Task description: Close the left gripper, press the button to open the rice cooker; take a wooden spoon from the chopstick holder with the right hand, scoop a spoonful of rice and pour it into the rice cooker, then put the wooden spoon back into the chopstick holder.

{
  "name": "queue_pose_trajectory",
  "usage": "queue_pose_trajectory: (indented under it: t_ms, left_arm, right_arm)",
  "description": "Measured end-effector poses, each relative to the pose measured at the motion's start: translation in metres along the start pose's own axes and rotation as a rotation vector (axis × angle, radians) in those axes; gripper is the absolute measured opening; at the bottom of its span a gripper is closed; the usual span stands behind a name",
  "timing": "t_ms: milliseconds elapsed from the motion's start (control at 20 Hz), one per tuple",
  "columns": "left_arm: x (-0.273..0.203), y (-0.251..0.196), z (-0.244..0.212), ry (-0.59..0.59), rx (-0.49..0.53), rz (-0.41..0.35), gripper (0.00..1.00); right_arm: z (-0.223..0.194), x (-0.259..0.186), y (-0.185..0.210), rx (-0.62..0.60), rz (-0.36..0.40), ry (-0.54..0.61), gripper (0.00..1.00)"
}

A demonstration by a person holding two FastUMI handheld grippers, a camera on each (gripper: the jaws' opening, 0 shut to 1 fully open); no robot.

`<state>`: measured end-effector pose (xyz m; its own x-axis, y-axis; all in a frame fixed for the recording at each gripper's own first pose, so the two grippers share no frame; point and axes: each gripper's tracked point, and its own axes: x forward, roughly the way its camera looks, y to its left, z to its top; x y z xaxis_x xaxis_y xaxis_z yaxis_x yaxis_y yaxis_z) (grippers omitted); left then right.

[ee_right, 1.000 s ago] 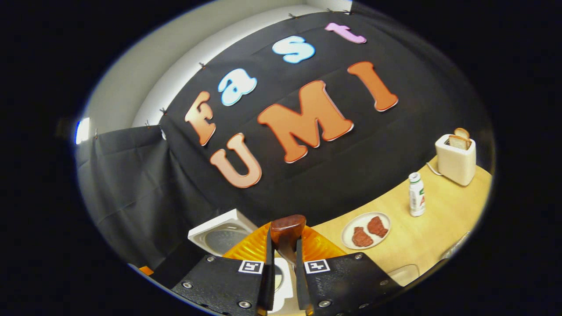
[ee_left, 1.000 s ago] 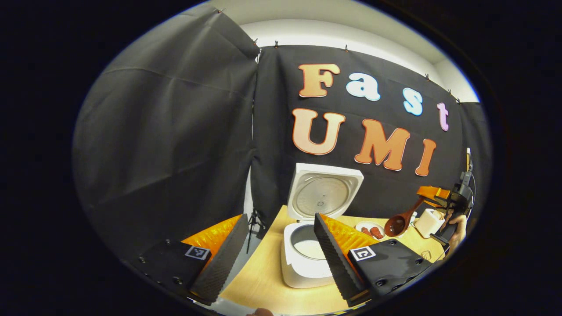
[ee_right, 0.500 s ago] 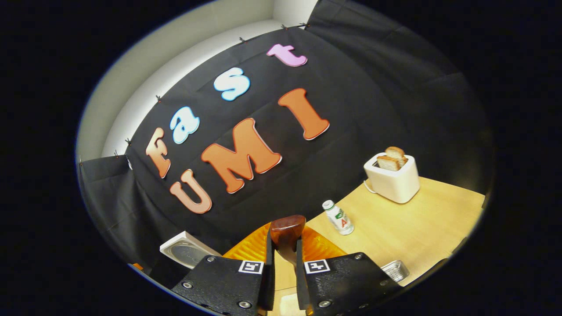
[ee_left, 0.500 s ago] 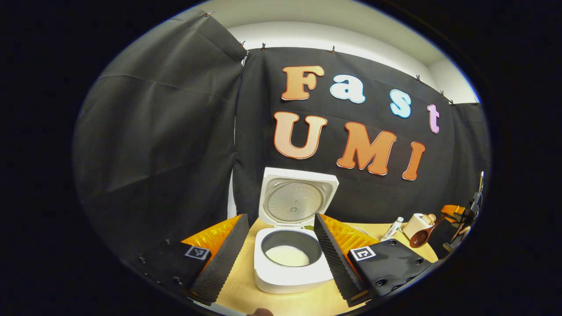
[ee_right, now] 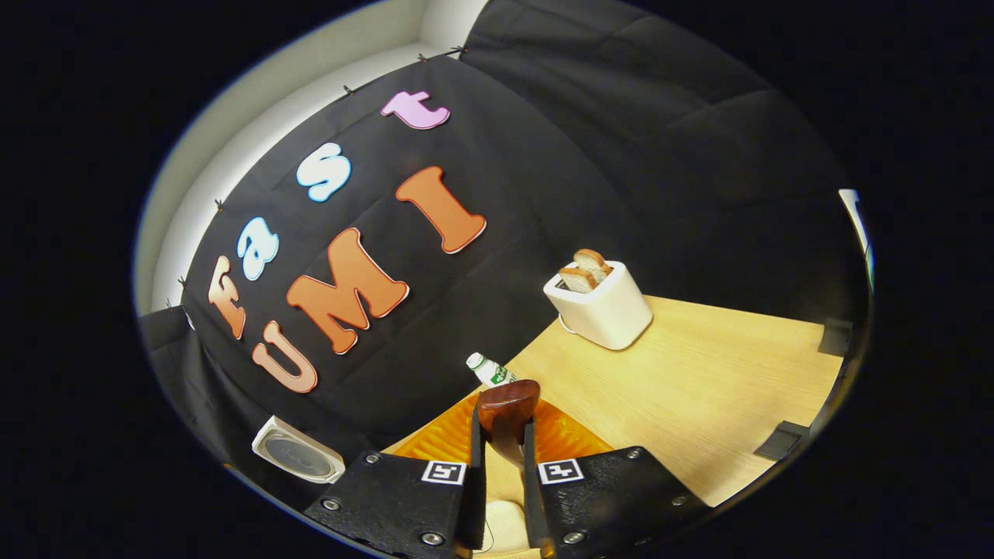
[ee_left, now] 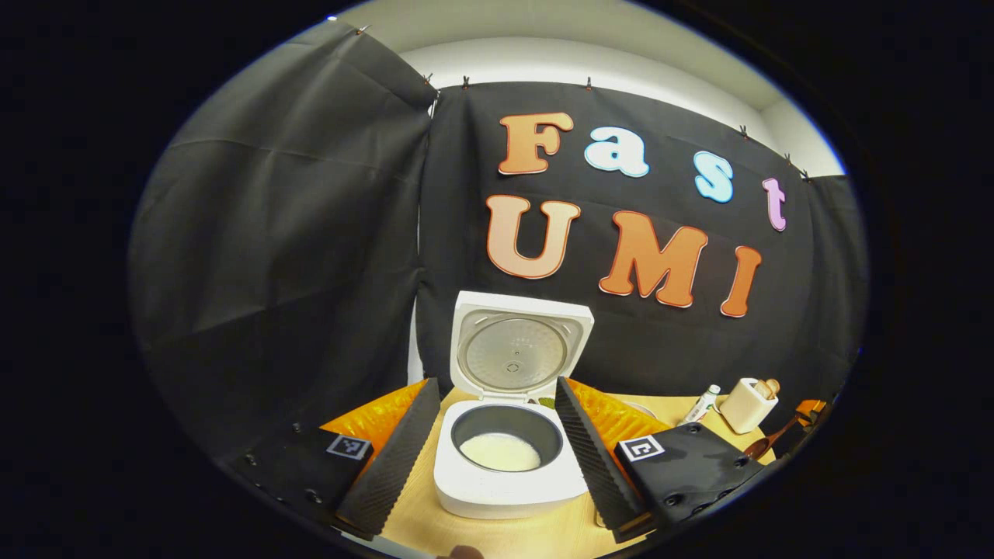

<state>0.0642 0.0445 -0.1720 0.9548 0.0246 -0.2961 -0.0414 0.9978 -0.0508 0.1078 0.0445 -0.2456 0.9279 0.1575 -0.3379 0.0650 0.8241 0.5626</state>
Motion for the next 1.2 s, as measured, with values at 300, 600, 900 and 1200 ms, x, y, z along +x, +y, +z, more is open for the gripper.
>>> queue_pose_trajectory:
  t_ms: [300, 600, 900, 1200]
  left_arm:
    - [-0.001, -0.017, 0.005, -0.012, 0.042, -0.001, 1.0]
    - [0.0, -0.019, -0.001, -0.002, 0.059, 0.019, 1.0]
    - [-0.003, -0.018, -0.006, 0.012, 0.073, 0.026, 1.0]
    - [-0.01, -0.01, -0.013, 0.03, 0.059, 0.024, 1.0]
  right_arm:
    - [-0.028, 0.004, -0.03, 0.037, -0.024, 0.026, 0.2]
    - [-0.052, 0.013, -0.041, 0.009, -0.035, 0.041, 0.2]
    - [-0.075, 0.02, -0.046, -0.048, -0.056, 0.036, 0.2]
    - [-0.079, 0.019, -0.048, -0.038, -0.077, 0.036, 0.25]
